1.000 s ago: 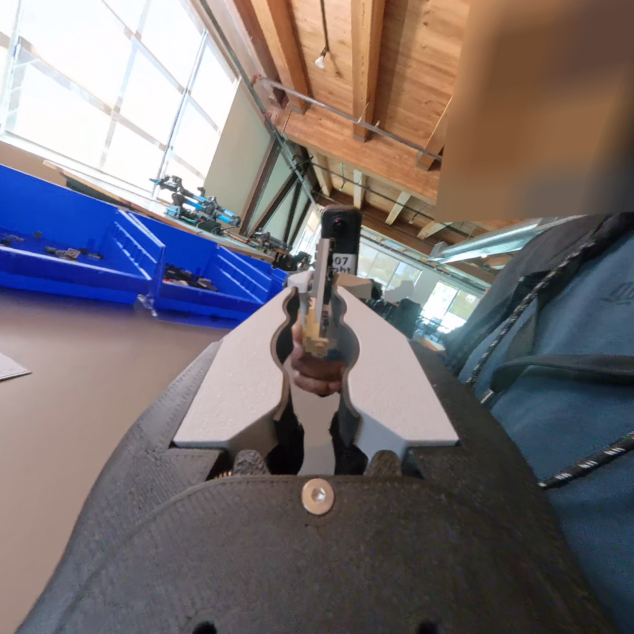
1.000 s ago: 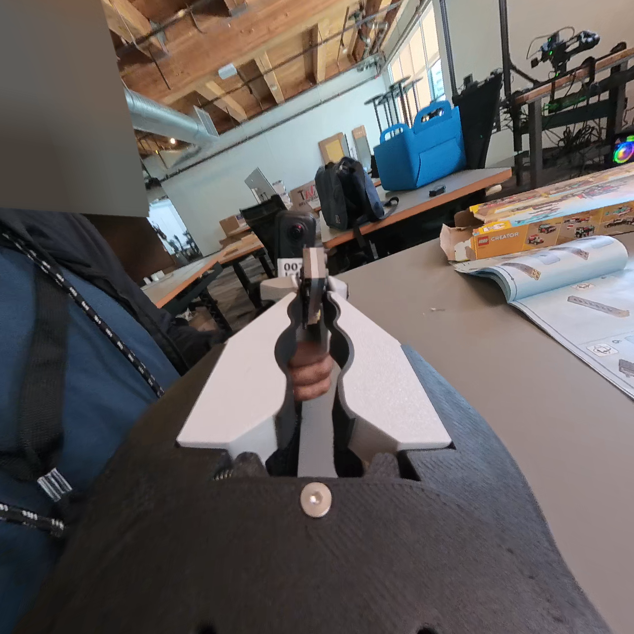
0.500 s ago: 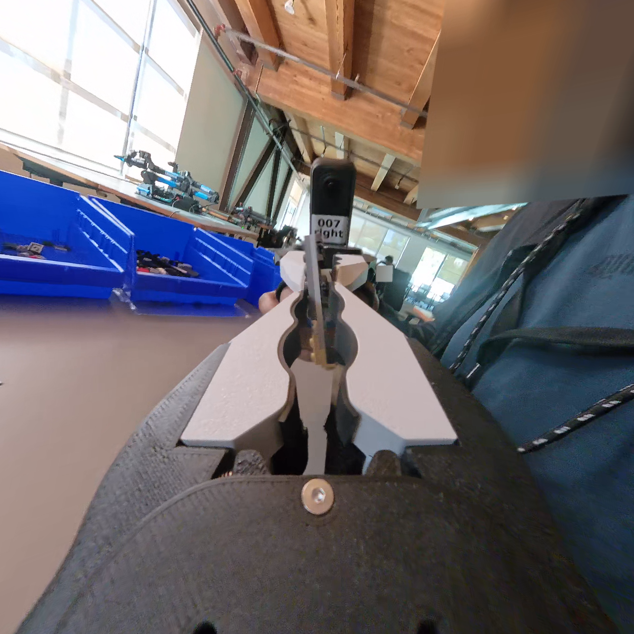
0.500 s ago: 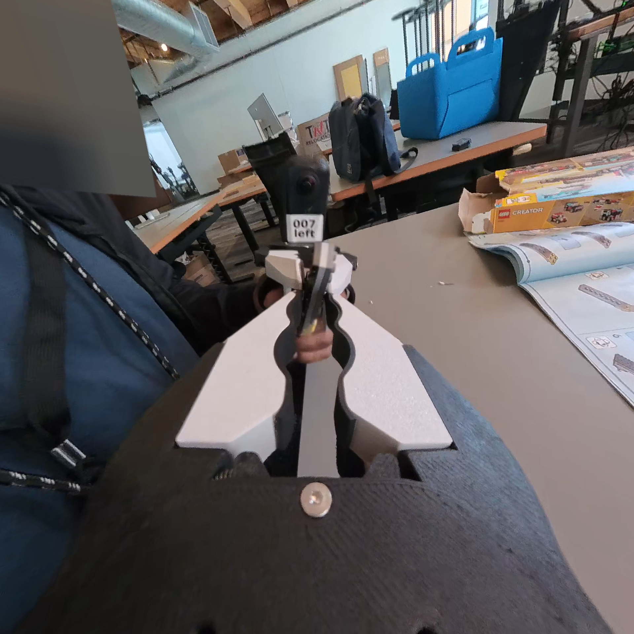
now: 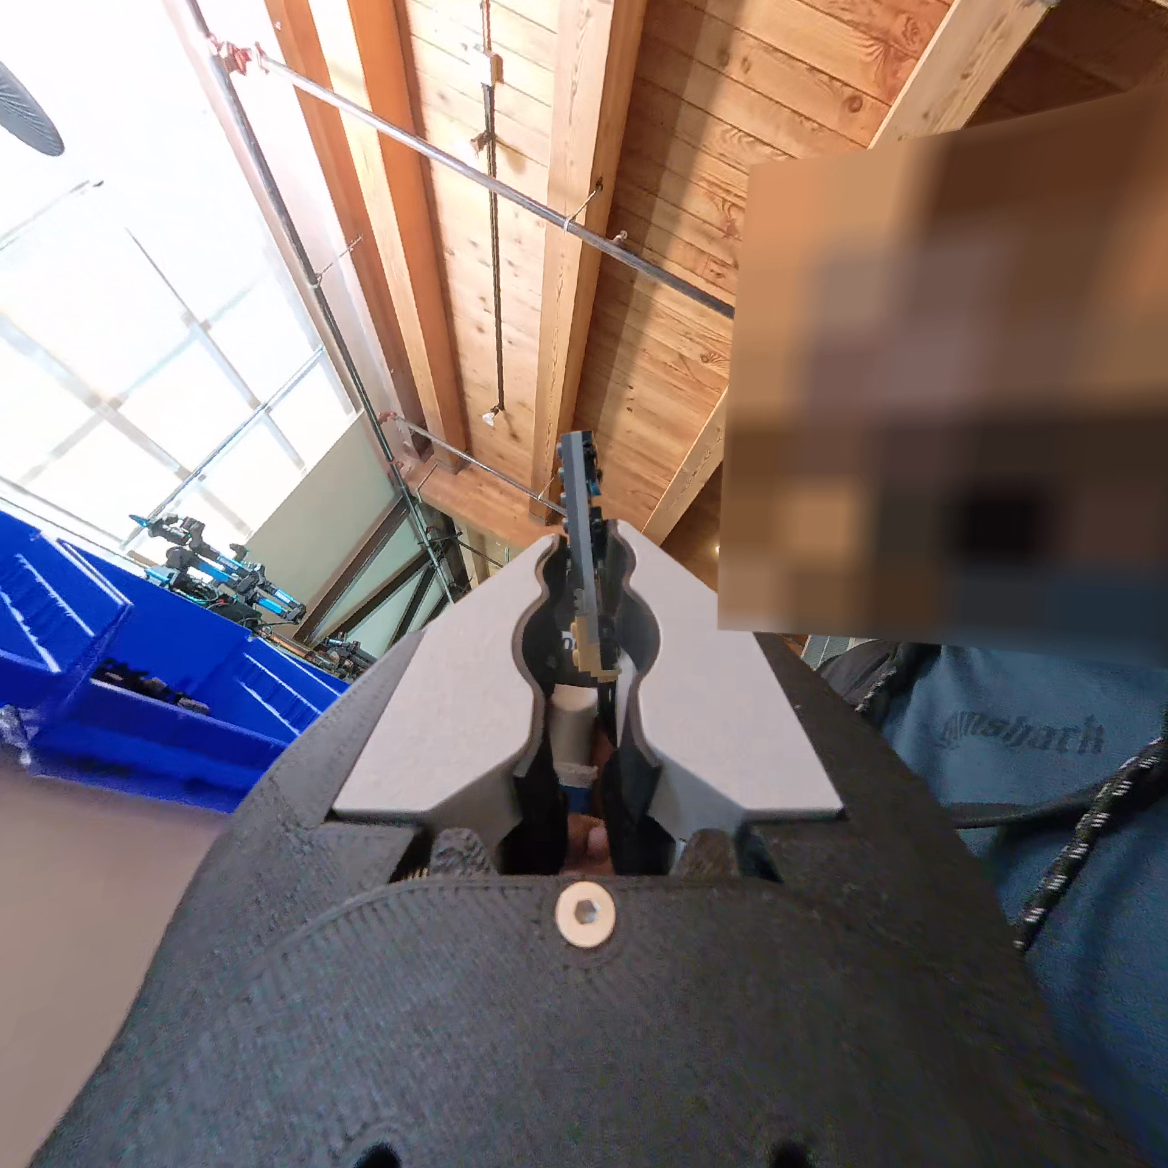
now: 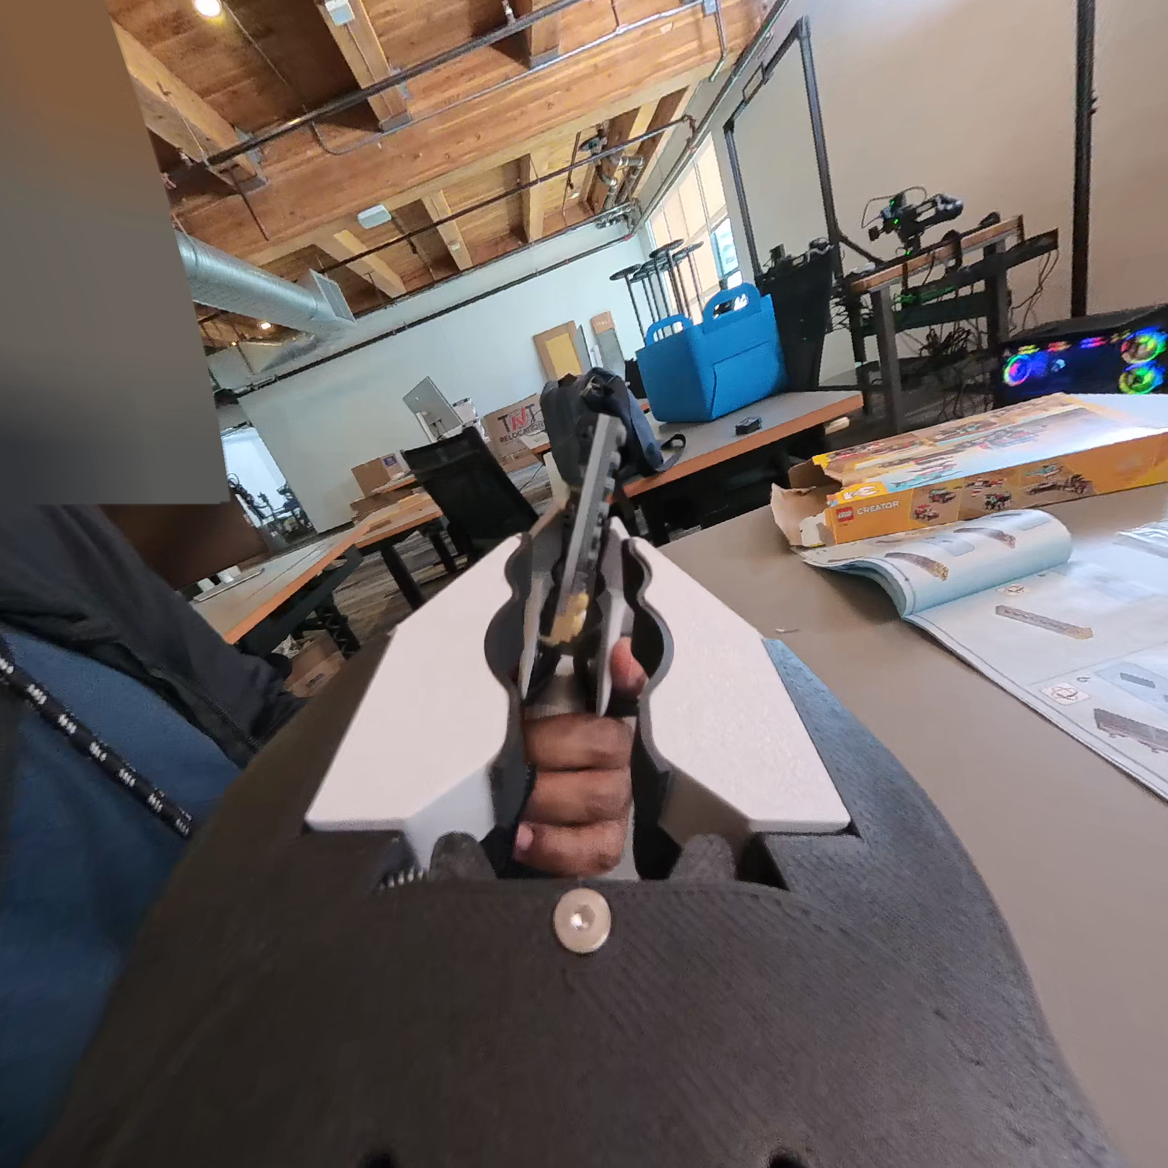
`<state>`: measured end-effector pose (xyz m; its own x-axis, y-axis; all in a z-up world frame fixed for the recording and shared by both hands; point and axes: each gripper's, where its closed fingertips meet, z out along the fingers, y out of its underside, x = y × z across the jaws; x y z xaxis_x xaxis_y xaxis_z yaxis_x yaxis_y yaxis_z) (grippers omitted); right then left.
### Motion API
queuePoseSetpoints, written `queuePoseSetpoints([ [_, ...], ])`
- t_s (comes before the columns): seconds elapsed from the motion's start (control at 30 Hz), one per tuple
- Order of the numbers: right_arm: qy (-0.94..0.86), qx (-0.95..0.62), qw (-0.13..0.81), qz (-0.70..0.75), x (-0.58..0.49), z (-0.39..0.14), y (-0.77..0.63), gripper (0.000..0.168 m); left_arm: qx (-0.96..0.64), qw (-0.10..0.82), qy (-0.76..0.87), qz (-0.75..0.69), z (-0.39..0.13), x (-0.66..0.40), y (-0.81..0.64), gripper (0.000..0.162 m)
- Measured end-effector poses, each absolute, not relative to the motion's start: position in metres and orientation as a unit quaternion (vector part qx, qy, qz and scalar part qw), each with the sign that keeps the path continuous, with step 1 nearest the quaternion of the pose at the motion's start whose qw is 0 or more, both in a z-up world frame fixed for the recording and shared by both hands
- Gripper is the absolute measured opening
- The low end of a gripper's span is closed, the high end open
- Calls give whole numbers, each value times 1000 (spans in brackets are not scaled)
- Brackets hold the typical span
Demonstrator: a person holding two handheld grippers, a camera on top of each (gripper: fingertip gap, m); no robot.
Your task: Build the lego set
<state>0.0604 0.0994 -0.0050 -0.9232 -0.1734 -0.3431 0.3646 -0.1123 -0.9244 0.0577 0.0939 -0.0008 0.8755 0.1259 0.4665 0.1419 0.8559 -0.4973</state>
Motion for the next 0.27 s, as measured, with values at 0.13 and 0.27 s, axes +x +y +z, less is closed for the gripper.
queuePoseSetpoints([
  [0.13,637,74,140,-754,54,2,112,18,-256,933,-254,-8,-4,51,109,12],
  [0.27,650,77,108,-749,47,0,121,17,-210,944,-253,-34,-4,46,117,11],
])
